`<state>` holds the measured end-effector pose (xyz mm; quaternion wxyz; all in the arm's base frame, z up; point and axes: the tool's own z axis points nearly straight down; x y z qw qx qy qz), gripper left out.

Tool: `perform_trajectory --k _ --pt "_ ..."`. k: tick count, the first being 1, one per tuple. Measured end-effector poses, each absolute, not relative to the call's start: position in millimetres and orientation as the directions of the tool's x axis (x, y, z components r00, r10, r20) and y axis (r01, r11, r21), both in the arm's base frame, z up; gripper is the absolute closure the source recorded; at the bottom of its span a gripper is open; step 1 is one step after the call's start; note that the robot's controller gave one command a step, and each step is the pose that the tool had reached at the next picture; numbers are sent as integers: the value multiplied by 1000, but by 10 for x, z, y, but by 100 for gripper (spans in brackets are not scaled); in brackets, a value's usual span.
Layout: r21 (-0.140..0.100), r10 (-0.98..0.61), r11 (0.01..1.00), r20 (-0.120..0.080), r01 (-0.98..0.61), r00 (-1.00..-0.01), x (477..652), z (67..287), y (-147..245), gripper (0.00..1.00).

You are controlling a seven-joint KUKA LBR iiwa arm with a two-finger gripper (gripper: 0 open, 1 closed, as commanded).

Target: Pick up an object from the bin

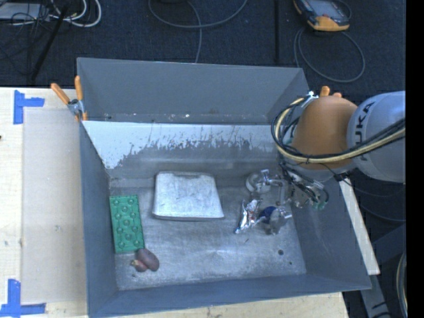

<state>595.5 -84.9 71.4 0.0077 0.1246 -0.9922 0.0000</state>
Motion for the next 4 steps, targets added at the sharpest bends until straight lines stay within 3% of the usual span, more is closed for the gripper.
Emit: perform_trajectory --k 1,2,4 --pt "2 -246 969 13 -246 -969 5940 717 -849 0" --pt "-2 -245 969 0 -245 -969 5977 760 -851 100" --pt "-1 -245 969 -4 -245 -969 5999 1272 -827 100"
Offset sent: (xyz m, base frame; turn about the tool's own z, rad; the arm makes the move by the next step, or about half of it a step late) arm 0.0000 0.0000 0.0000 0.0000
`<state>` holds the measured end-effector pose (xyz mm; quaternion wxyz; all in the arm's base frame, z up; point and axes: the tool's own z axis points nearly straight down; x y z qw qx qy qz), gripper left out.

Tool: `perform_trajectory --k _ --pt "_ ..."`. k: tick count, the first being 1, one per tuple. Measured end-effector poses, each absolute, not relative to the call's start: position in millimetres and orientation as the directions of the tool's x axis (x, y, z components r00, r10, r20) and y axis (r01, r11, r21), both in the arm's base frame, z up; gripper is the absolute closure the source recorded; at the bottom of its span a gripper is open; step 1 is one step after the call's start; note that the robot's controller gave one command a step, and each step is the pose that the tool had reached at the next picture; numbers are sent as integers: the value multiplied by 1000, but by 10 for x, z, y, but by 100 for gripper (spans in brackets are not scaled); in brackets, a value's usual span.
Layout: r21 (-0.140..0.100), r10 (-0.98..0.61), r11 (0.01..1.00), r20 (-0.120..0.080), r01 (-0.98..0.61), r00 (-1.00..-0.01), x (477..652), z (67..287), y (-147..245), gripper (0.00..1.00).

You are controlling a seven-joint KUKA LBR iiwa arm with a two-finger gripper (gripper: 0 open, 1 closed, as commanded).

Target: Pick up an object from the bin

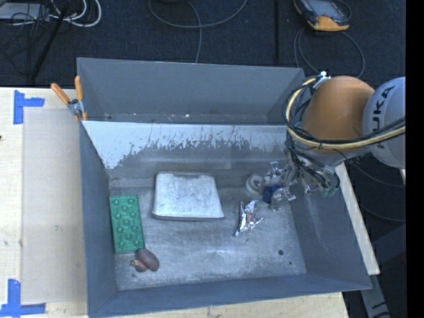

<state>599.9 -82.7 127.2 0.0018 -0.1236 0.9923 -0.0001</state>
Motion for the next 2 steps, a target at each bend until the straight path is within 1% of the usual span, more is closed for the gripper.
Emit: perform_trajectory --k 2 --pt "0 -245 969 -2 -245 -969 6007 1323 -820 100"
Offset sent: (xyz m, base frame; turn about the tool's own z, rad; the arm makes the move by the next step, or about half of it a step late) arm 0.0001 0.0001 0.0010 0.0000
